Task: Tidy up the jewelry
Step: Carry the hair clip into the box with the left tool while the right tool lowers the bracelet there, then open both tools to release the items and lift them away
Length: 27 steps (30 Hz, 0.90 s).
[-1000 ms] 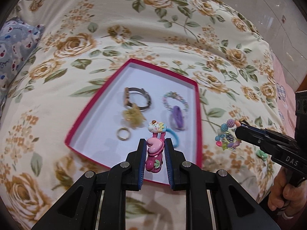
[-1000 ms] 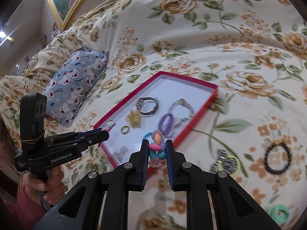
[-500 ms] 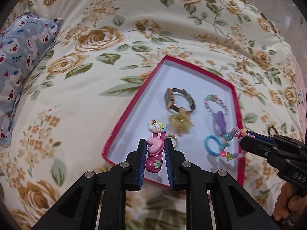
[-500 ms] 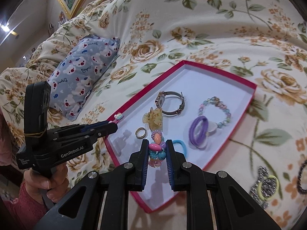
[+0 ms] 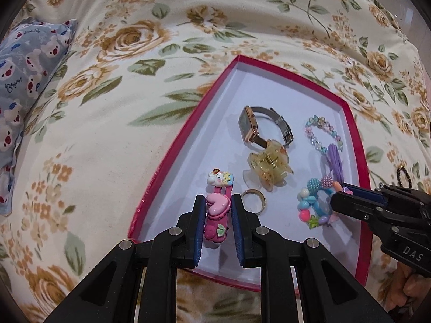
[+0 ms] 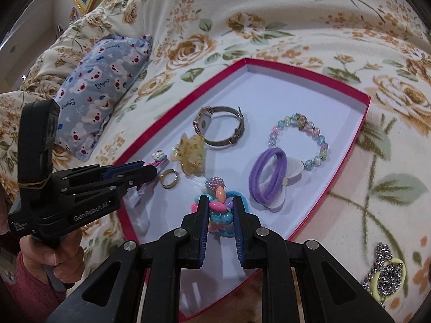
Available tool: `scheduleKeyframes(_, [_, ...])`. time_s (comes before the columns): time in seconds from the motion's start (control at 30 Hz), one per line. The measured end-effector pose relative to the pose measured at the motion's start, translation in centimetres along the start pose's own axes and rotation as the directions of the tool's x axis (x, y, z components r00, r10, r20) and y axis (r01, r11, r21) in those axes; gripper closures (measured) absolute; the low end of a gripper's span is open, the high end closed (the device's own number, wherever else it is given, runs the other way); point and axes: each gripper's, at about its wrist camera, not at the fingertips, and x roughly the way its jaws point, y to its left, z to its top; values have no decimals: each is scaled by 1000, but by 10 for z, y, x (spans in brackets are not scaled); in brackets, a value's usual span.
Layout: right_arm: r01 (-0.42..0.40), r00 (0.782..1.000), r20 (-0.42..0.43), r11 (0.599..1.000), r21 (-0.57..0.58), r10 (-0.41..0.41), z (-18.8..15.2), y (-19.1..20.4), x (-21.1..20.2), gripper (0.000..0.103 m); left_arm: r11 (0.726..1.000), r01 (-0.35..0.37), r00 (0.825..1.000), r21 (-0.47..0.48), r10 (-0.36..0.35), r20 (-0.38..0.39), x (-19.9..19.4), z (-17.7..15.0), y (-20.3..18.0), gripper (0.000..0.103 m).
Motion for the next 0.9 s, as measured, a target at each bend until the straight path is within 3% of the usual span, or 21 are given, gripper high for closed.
scheduleKeyframes(0.53, [4, 1000, -16, 1000, -3, -4, 2, 1, 5, 78, 999, -23, 1000, 26, 23, -4, 6, 0, -7, 83])
scheduleKeyframes(0.67, [-2, 1000, -3, 1000, 8, 2, 1, 0, -1, 68, 1000, -23, 1000, 11, 23, 0, 3, 0, -5, 81])
scheduleKeyframes(0.9, [-3, 999, 39, 1000, 24, 2, -1, -1, -18, 68, 999, -10, 999, -31, 12, 40, -16, -4, -2, 80])
